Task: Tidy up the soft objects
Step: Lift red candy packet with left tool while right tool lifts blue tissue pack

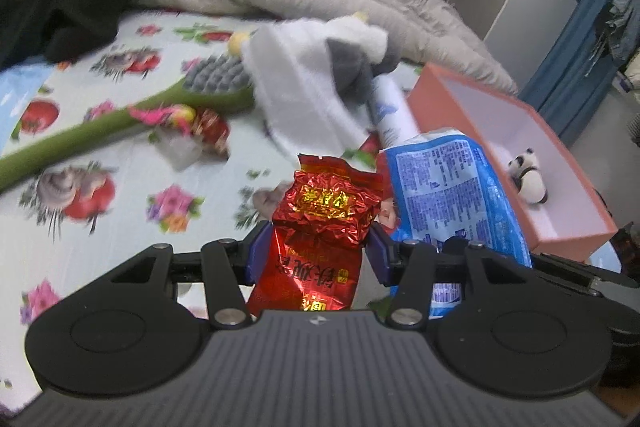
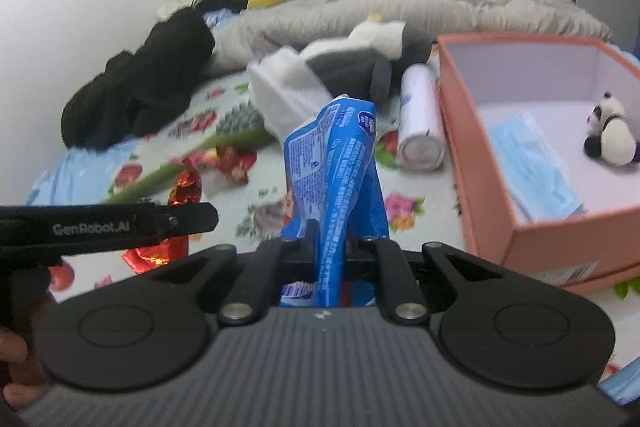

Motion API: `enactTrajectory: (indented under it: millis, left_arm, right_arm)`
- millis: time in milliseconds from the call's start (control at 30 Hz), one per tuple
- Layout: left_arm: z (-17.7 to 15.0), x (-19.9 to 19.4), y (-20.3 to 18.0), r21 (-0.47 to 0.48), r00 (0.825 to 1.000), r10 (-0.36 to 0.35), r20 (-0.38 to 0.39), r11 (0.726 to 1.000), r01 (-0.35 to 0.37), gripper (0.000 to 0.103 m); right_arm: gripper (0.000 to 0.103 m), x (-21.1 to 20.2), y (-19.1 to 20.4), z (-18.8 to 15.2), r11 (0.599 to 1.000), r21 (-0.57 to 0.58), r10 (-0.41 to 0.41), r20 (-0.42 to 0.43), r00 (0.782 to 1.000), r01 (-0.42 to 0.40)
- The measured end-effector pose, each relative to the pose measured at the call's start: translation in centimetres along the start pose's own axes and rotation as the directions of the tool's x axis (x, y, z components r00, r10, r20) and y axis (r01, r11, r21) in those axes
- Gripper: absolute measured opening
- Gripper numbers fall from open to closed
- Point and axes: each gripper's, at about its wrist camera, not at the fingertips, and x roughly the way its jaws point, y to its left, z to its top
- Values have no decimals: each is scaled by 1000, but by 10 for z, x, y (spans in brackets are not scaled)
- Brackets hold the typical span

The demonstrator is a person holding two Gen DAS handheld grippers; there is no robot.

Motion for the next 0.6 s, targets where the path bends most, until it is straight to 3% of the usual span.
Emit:
enactTrajectory:
  millis: [600]
  left_arm:
    - [90, -28, -102, 86, 992, -95, 79, 992, 88, 57]
  right_arm:
    - [12, -58, -49, 88, 998, 49, -43, 135, 990, 37]
